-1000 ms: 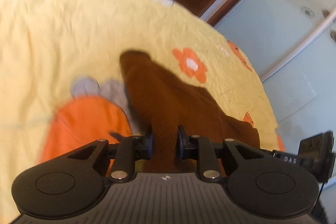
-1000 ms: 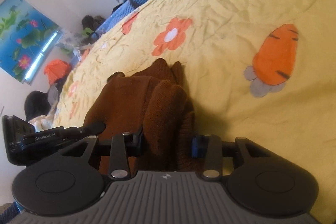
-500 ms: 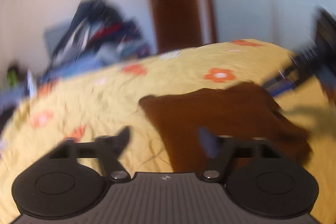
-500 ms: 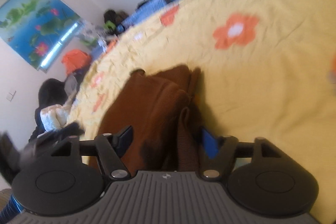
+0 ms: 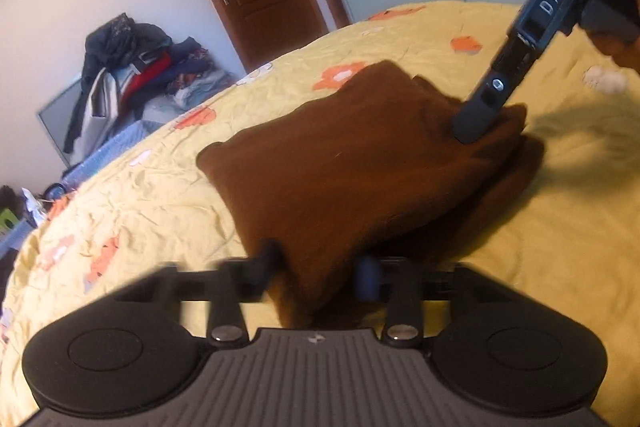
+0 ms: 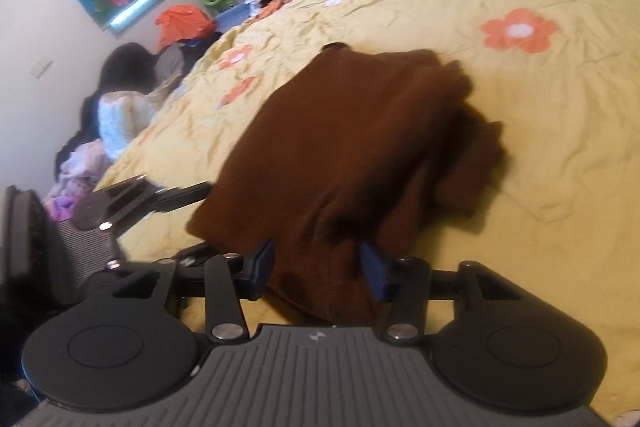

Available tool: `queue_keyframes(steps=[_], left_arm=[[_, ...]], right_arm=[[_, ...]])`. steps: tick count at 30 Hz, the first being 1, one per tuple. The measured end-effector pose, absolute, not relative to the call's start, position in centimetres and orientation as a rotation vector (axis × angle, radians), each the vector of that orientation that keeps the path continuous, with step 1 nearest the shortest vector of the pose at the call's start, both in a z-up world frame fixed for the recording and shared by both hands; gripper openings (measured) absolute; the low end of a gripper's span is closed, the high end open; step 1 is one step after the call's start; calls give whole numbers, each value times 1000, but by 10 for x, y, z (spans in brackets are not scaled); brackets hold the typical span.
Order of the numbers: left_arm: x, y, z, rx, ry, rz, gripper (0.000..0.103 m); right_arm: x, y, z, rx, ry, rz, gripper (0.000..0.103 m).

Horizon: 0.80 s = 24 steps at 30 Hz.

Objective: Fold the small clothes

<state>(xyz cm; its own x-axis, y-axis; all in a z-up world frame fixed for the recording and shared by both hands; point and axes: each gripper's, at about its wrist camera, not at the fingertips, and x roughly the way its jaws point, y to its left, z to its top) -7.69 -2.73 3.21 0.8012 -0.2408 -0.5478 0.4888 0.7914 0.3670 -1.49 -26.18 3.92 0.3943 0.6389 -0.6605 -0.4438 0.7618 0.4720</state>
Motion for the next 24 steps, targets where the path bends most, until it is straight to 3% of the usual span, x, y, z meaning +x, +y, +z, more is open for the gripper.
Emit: queue_keyframes(steps=[2,6,9,10,12,13,14,15,16,17,22,24], left_arm=[[-75,-19,39,475,501,-397,10],[-80,0,46,450,495,-363,9],[-81,-1,32,475,547,-379,10],[-84,-4,31,493,540,-377,14],[-95,-3,37,494,502,-386,20],[-98,1,41,474,498,-420,33],[-103,6,47,451,497,-460,55],[-107,10,53,436,479,-484,67],[-111,13,59,424,441,-495,82],[-114,14,63,415,406,-499,86],[-91,1,67,324,422,-511,86],[-74,-6,58,269,503,-541,86]], right_arm=[[-15,-255,36,205,967,707,13],[-25,-255,47,238,932,755,13],[-28,-250,24,218,1002,742,12],[-28,-251,13,217,1021,724,7],[-26,-259,15,297,1022,725,10],[-24,-264,21,325,1018,727,22],[-24,-269,30,350,989,724,39],[-22,-277,40,378,944,716,50],[-18,-285,49,412,900,698,68],[-11,-294,56,450,864,667,71],[57,-313,47,592,878,508,69],[79,-306,32,609,945,493,56]])
